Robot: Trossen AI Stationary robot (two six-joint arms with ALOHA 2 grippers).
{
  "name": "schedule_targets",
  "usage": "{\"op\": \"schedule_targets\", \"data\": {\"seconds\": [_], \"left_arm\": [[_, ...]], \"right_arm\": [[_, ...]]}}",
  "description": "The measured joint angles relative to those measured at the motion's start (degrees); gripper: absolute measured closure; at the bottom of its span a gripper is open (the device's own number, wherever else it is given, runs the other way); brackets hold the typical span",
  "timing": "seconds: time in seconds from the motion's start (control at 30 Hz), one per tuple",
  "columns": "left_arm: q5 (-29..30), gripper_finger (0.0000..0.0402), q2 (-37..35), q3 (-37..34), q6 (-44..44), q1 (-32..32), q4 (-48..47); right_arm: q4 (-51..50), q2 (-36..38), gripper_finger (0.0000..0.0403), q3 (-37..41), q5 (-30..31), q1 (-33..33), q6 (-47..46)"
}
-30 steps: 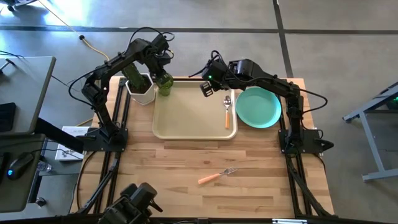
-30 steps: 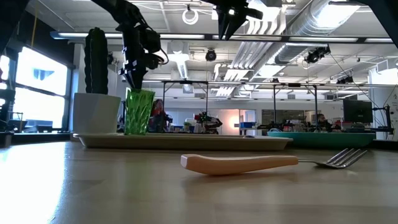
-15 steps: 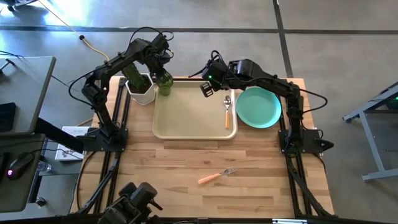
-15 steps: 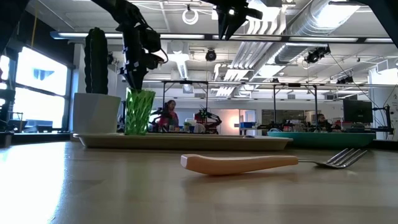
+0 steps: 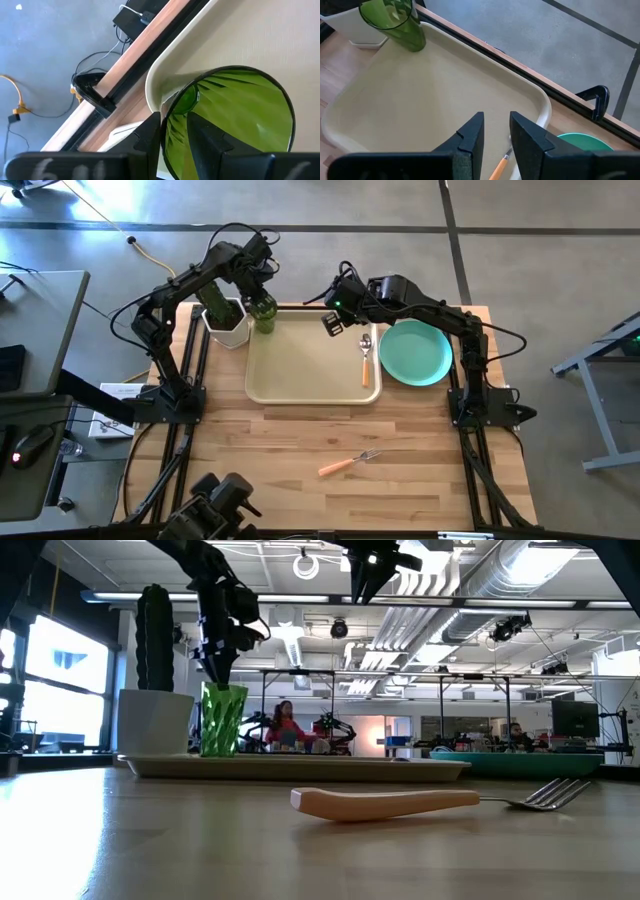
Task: Pick and place plate/cup/fork/spoon on tray
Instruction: Put the green cup on the white serving tray
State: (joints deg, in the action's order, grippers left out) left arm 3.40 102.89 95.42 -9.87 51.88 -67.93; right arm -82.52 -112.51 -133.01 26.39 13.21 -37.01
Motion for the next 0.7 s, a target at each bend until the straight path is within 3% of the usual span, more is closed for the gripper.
{"op": "schedule_targets", "data": {"seconds": [0.2,0.57,0.7], "left_arm": [[2.58,0.0316,0.0,0.0,0.74,0.02,0.37],[0.64,0.0316,-0.02,0.0,-0.31,0.02,0.27],[3.02,0.0315,-0.02,0.79,-1.37,0.02,0.18]], "right_arm": [[0.0,0.0,0.0318,0.0,0.0,0.0,0.0],[0.0,0.0,0.0318,0.01,0.0,0.0,0.0],[0.0,0.0,0.0318,0.01,0.0,0.0,0.0]]}}
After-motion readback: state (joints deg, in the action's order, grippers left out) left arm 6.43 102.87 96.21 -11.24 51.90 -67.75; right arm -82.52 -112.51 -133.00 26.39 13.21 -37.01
